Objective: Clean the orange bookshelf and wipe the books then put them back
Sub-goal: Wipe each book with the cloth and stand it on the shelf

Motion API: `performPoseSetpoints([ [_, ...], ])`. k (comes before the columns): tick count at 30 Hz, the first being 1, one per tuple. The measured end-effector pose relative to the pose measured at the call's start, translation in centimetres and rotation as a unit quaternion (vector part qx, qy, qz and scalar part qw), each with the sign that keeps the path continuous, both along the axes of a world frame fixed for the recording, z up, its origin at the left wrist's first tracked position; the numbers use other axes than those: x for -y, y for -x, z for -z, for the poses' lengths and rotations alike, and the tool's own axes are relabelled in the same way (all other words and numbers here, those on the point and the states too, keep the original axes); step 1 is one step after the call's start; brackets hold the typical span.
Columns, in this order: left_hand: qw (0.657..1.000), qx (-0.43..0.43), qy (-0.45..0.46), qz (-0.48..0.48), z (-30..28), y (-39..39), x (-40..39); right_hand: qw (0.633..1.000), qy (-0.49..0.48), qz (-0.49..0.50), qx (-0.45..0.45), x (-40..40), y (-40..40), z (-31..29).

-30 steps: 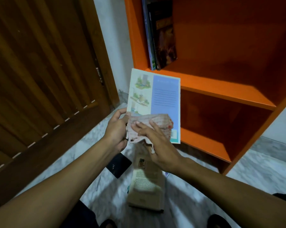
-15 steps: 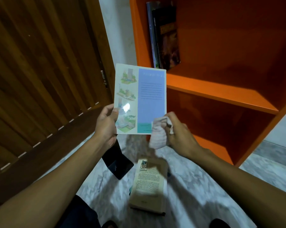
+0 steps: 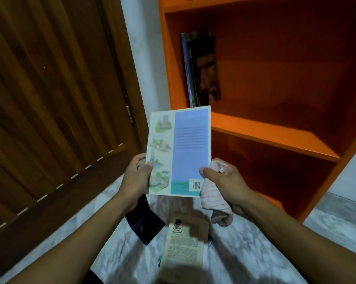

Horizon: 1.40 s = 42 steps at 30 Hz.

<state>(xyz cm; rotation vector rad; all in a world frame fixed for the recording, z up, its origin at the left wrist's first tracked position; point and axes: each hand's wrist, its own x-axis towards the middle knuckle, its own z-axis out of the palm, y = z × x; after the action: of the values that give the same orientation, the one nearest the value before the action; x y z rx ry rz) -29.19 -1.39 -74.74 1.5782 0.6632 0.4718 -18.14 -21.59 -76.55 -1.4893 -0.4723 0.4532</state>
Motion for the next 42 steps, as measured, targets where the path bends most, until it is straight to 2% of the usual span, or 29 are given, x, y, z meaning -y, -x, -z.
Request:
performPoseSetpoints([
  [2,0.984,-0.033,-0.173,0.000,0.2,-0.2,0.4,0.998,0.022,0.002,0.052,0.0,0.2,-0.3],
  [4,0.975,0.013,-0.222,0.027,-0.2,-0.4,1.9,0.987,0.079,-0.006,0.142,0.0,0.8,-0.3],
  [6,0.981,0.064,-0.159,0.087,-0.5,-0.9,3.6,0.959,0.143,-0.002,0.246,0.0,1.8,-0.1],
  [8,0.990,0.057,-0.079,0.101,-0.1,-1.5,4.8,0.922,0.209,-0.014,0.325,-0.2,2.9,0.5],
  [11,1.000,0.021,0.003,0.012,1.2,-2.2,5.0,0.877,0.272,-0.056,0.392,-0.6,4.6,1.4],
  [14,0.999,0.012,0.007,-0.044,2.4,-2.2,4.6,0.836,0.311,-0.102,0.440,-0.9,5.7,1.3],
  [15,0.998,0.014,0.012,-0.053,2.6,-2.2,4.3,0.840,0.312,-0.131,0.425,-1.0,5.6,1.1],
  [17,0.997,0.022,0.039,-0.064,2.4,-2.1,4.0,0.898,0.274,-0.176,0.295,-1.2,4.4,0.5],
  [19,0.996,0.022,0.056,-0.070,2.0,-2.1,3.7,0.966,0.194,-0.123,0.114,-1.1,2.6,-0.6],
  [20,0.996,0.024,0.058,-0.069,1.9,-2.0,3.5,0.986,0.151,-0.066,0.013,-0.6,1.4,-1.3],
  [21,0.995,0.031,0.059,-0.069,1.6,-2.0,3.3,0.988,0.100,-0.012,-0.114,0.0,0.3,-2.2],
  [23,0.995,0.051,0.059,-0.066,1.0,-1.9,2.9,0.933,-0.032,0.019,-0.358,1.8,-1.5,-3.6],
  [24,0.995,0.057,0.057,-0.061,0.7,-1.9,2.7,0.904,-0.070,0.014,-0.422,2.7,-1.9,-4.3],
  [25,0.995,0.063,0.052,-0.055,0.5,-1.9,2.4,0.895,-0.080,-0.006,-0.439,3.4,-2.0,-4.6],
  [27,0.996,0.071,0.043,-0.043,0.0,-1.8,1.9,0.901,-0.067,-0.032,-0.428,3.8,-2.1,-4.5],
  [29,0.995,0.081,0.042,-0.036,-0.3,-1.6,1.4,0.909,-0.068,-0.017,-0.410,3.6,-2.2,-4.8],
  [33,0.995,0.082,0.041,-0.033,-0.6,-1.1,0.7,0.931,-0.140,0.098,-0.322,3.2,-2.8,-6.4],
  [35,0.996,0.074,0.045,-0.027,-0.7,-0.9,0.5,0.958,-0.146,0.178,-0.168,2.5,-3.3,-6.5],
  [37,0.996,0.065,0.052,-0.012,-0.9,-0.7,0.6,0.962,-0.129,0.232,0.059,1.7,-3.9,-6.3],
  [39,0.996,0.062,0.061,0.014,-1.0,-0.7,1.0,0.943,-0.086,0.198,0.255,1.1,-4.4,-5.6],
  [40,0.995,0.063,0.067,0.028,-1.0,-0.8,1.2,0.932,-0.033,0.156,0.325,0.7,-4.5,-4.9],
  [42,0.993,0.070,0.081,0.052,-1.0,-1.0,1.6,0.915,0.092,0.068,0.386,0.3,-4.4,-3.5],
])
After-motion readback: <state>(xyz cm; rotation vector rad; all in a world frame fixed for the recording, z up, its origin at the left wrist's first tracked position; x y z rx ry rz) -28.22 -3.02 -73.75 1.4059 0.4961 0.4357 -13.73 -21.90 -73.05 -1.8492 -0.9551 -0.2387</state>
